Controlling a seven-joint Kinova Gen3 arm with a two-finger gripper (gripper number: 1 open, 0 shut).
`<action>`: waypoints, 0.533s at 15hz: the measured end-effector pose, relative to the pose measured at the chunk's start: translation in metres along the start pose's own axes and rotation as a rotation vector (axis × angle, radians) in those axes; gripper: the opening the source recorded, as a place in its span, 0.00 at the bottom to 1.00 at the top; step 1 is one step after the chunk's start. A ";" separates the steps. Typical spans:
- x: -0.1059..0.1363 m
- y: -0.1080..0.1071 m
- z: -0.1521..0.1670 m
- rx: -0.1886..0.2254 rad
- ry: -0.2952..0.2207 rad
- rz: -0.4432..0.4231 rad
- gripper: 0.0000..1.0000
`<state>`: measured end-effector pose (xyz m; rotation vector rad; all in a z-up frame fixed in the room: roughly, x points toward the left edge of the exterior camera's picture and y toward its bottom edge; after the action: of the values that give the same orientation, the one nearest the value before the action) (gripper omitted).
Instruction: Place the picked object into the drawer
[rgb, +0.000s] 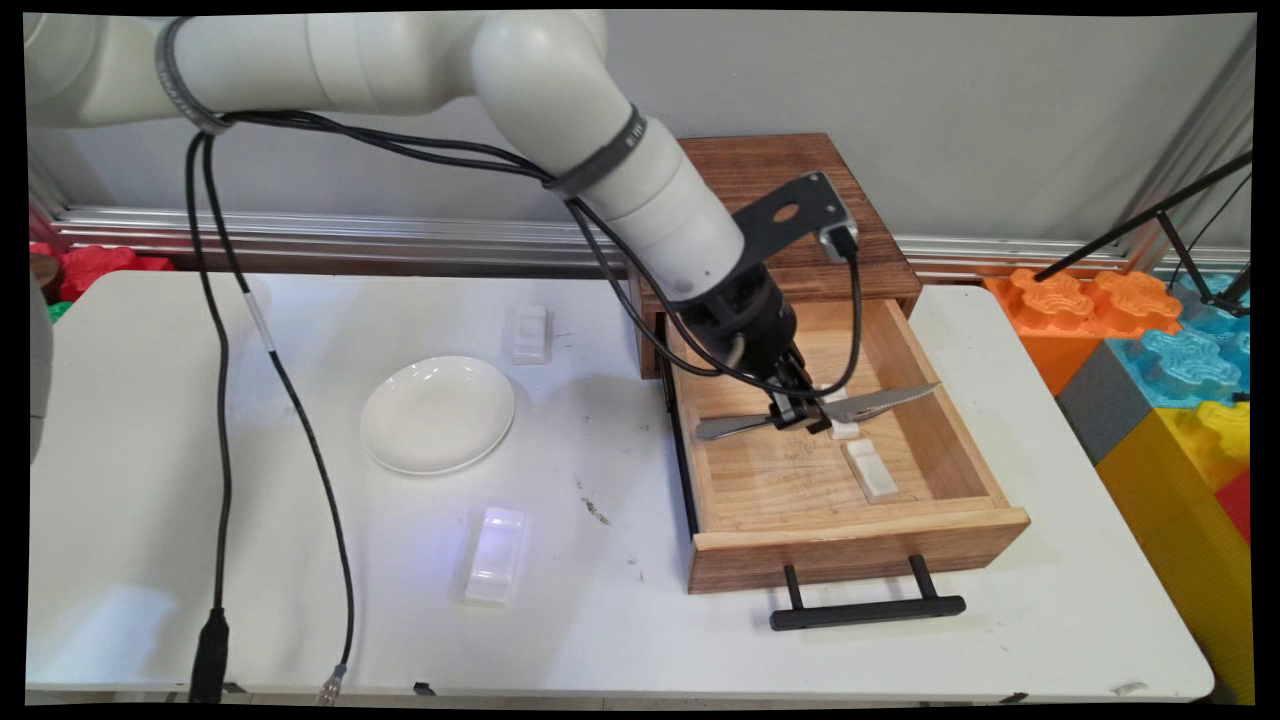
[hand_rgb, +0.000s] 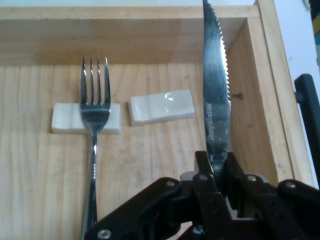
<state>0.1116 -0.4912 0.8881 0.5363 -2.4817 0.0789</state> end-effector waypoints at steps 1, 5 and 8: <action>0.001 0.001 0.004 0.002 -0.001 0.002 0.00; 0.003 0.003 0.019 0.009 -0.002 0.005 0.00; 0.003 0.006 0.032 0.015 -0.001 0.010 0.00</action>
<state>0.0899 -0.4922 0.8636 0.5299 -2.4873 0.1011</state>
